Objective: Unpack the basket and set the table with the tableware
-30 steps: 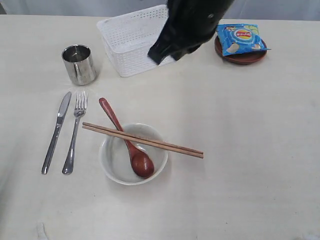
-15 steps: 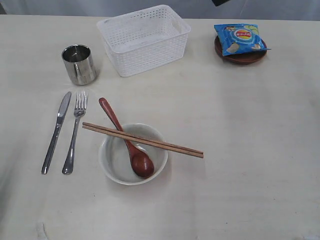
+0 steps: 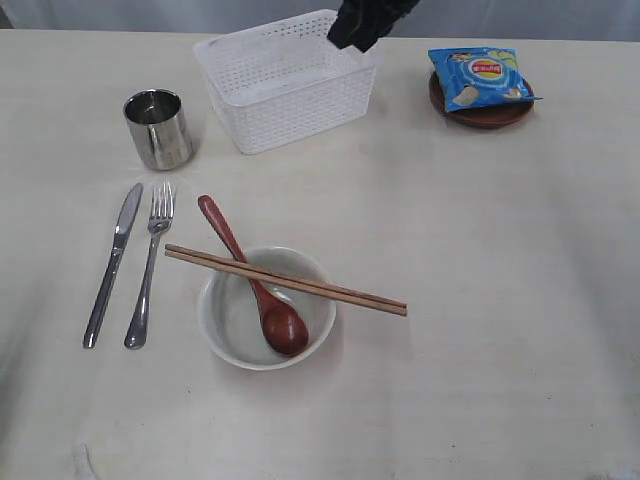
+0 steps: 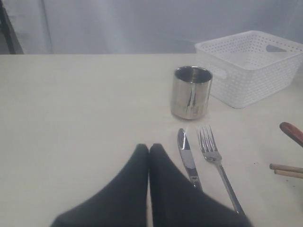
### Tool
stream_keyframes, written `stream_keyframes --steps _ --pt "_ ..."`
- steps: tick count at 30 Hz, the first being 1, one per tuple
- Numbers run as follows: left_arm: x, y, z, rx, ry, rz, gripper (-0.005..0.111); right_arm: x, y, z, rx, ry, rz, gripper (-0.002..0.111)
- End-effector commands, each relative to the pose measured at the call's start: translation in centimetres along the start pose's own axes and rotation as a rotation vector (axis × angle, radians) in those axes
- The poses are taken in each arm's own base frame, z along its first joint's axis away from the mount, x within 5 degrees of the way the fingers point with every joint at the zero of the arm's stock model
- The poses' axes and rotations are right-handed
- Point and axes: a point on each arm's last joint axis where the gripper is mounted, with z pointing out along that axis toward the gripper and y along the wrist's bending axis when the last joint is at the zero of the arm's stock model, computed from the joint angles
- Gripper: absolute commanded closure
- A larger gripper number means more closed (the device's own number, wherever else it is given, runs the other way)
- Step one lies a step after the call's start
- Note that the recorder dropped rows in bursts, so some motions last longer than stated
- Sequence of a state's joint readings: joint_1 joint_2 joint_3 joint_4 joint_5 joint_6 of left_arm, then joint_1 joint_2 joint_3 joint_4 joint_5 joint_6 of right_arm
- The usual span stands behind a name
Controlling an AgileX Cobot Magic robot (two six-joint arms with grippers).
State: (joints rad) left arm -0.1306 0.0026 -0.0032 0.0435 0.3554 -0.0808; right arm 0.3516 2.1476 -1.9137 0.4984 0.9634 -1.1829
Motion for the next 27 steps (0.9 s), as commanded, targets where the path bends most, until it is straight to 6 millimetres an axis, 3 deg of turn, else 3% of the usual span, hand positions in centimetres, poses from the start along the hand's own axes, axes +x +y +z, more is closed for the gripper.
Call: stream_keyframes --steps 1,7,15,25,27 --pt "0.0 0.0 0.0 -0.004 -0.01 0.004 0.107 0.2 0.0 2.7 -0.05 -0.012 -0.089 0.046" --pt "0.0 0.0 0.0 -0.004 -0.01 0.004 0.107 1.2 0.4 5.2 -0.131 -0.057 -0.166 0.046" --pt "0.0 0.0 0.0 -0.004 -0.01 0.004 0.107 1.9 -0.5 7.6 -0.047 -0.092 -0.201 0.048" --pt "0.0 0.0 0.0 -0.004 -0.01 0.004 0.107 3.0 -0.5 8.9 -0.045 -0.042 -0.239 0.086" --pt "0.0 0.0 0.0 -0.004 -0.01 0.004 0.107 2.2 -0.8 7.3 -0.013 -0.046 -0.267 0.108"
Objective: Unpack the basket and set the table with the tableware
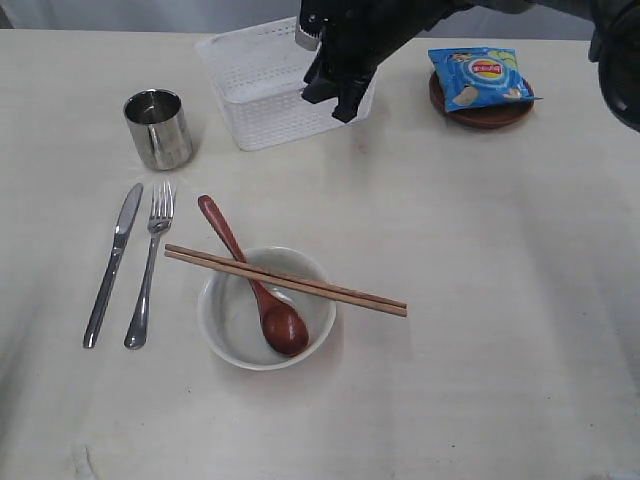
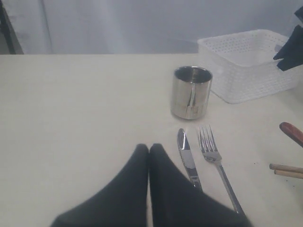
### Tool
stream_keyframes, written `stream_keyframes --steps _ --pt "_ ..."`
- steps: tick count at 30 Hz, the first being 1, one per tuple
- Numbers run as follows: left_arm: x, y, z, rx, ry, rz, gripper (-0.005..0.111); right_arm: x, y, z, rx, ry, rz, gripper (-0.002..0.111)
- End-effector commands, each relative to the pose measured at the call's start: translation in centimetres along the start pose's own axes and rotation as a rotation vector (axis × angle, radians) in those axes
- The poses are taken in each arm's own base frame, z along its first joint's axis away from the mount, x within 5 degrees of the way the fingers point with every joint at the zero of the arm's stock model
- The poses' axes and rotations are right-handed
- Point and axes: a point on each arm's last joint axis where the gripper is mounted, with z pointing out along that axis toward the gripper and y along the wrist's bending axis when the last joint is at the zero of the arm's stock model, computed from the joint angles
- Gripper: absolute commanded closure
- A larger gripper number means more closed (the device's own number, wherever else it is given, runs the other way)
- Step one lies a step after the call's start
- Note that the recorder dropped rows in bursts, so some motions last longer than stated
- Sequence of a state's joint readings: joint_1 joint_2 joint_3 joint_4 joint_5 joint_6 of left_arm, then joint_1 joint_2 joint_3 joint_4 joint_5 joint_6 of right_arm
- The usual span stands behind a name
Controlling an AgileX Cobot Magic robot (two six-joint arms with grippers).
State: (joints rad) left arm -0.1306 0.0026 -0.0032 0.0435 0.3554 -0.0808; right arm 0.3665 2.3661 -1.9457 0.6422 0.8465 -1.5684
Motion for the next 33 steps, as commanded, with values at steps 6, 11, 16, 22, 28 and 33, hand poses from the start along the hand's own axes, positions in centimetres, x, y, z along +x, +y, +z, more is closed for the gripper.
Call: stream_keyframes --steps 6,11,16,22,28,33 --pt "0.0 0.0 0.0 -0.004 -0.01 0.004 0.107 -4.7 -1.7 -8.7 0.211 -0.027 -0.069 0.109" --pt "0.0 0.0 0.0 -0.004 -0.01 0.004 0.107 -2.3 -4.8 -15.3 0.58 0.109 0.283 0.109" --pt "0.0 0.0 0.0 -0.004 -0.01 0.004 0.107 5.7 -6.8 -18.4 0.675 0.162 0.723 0.109" --pt "0.0 0.0 0.0 -0.004 -0.01 0.004 0.107 15.2 -7.4 -19.7 0.709 0.232 1.067 0.109" --pt "0.0 0.0 0.0 -0.004 -0.01 0.004 0.107 20.7 -7.3 -18.4 0.719 0.269 1.201 0.109" --pt "0.0 0.0 0.0 -0.004 -0.01 0.004 0.107 23.1 -6.9 -15.7 0.677 0.293 1.241 0.109"
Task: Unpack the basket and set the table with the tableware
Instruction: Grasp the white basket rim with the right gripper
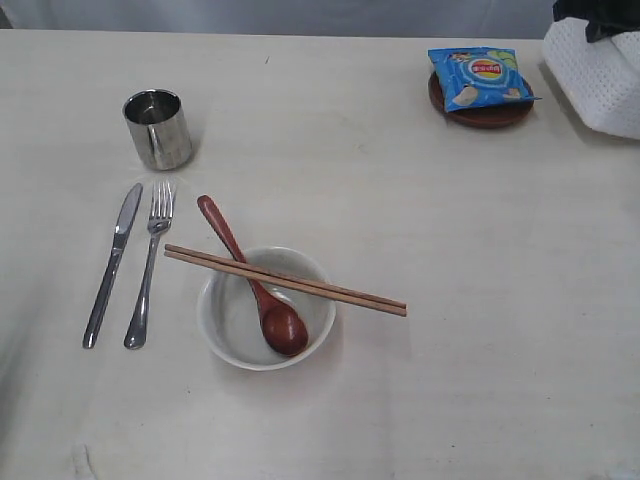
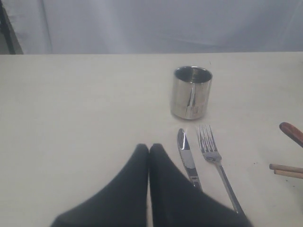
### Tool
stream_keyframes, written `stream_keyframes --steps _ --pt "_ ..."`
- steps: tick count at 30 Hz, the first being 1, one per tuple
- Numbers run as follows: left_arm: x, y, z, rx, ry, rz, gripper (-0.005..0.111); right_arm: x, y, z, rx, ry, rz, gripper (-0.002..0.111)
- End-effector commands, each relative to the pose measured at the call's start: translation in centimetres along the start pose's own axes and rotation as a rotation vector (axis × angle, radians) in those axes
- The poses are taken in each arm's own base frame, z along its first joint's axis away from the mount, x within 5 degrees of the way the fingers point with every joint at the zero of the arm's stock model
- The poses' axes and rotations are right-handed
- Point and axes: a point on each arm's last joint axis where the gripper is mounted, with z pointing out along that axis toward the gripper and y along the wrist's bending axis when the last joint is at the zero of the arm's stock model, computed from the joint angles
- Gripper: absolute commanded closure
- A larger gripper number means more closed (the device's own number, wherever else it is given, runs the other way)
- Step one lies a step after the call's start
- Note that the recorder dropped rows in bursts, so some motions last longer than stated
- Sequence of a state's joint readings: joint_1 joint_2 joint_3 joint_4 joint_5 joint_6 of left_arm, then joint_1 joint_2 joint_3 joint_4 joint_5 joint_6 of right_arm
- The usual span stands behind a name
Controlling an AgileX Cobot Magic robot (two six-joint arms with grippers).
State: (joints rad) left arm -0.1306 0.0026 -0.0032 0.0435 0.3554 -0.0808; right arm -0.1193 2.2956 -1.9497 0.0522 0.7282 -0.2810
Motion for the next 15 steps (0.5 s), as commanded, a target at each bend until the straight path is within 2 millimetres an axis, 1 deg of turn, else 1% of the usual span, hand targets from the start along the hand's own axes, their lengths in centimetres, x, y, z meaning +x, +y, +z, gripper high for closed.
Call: stream_keyframes --steps 1,4,6,8,11,15 --pt "0.0 0.0 0.0 -0.004 -0.01 0.004 0.107 1.0 0.0 2.5 -0.018 0.019 0.027 0.109" --pt "0.0 0.0 0.0 -0.004 -0.01 0.004 0.107 1.6 1.4 3.9 -0.083 0.044 -0.001 0.109" --pt "0.0 0.0 0.0 -0.004 -0.01 0.004 0.107 1.7 2.7 4.4 -0.138 0.057 -0.004 0.109" --pt "0.0 0.0 0.0 -0.004 -0.01 0.004 0.107 1.6 4.1 4.4 -0.17 0.065 -0.019 0.109" --pt "0.0 0.0 0.0 -0.004 -0.01 0.004 0.107 1.4 6.8 4.3 -0.204 0.08 -0.067 0.109" --pt "0.0 0.0 0.0 -0.004 -0.01 0.004 0.107 1.2 10.8 3.7 -0.257 0.121 -0.111 0.109"
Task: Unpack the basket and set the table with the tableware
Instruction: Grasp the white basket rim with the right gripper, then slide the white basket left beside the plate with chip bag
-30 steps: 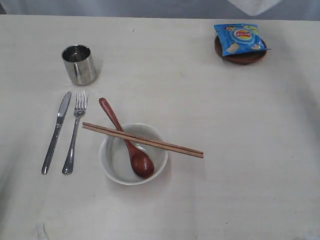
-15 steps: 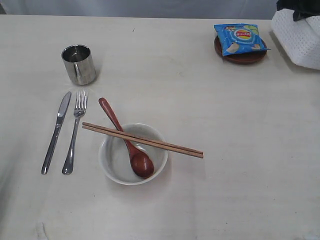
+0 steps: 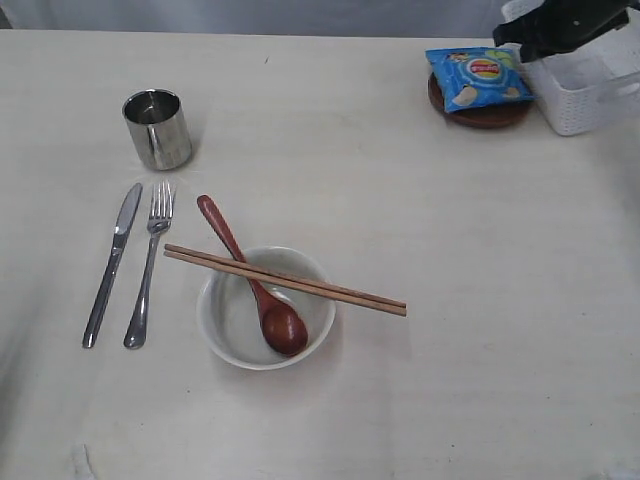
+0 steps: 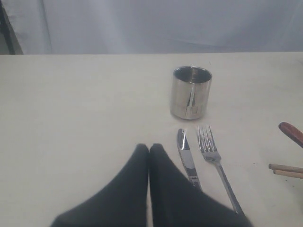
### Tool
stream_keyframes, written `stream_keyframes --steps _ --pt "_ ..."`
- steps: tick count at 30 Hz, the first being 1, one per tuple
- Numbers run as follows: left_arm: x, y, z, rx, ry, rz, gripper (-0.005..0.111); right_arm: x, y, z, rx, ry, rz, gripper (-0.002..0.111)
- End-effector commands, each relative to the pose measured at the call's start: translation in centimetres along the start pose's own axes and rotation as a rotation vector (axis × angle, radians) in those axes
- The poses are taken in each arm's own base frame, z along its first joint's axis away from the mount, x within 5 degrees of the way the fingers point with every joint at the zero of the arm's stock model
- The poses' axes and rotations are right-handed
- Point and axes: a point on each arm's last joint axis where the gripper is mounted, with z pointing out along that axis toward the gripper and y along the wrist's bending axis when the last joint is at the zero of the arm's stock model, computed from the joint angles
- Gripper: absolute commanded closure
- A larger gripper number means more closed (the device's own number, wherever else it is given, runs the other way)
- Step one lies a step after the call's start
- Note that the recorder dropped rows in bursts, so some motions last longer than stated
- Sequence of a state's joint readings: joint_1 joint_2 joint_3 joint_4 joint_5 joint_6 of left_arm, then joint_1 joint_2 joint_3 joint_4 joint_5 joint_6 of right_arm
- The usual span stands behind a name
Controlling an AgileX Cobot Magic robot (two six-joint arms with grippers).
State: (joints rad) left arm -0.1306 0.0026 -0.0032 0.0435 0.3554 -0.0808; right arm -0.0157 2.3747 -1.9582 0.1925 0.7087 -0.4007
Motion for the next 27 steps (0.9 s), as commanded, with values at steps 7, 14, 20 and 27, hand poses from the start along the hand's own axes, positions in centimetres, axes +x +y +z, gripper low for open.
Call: stream_keyframes --steps 7,14,20,27 --pt "0.0 0.0 0.0 -0.004 -0.01 0.004 0.107 -0.1 10.3 0.0 -0.183 0.164 -0.087 0.109" --pt "0.0 0.0 0.0 -0.004 -0.01 0.004 0.107 -0.5 15.6 -1.7 -0.237 0.196 -0.103 0.109" --pt "0.0 0.0 0.0 -0.004 -0.01 0.004 0.107 -0.3 19.9 -2.0 -0.264 0.201 -0.124 0.109" --pt "0.0 0.0 0.0 -0.004 -0.01 0.004 0.107 -0.5 20.4 -2.1 -0.131 0.183 -0.019 0.109"
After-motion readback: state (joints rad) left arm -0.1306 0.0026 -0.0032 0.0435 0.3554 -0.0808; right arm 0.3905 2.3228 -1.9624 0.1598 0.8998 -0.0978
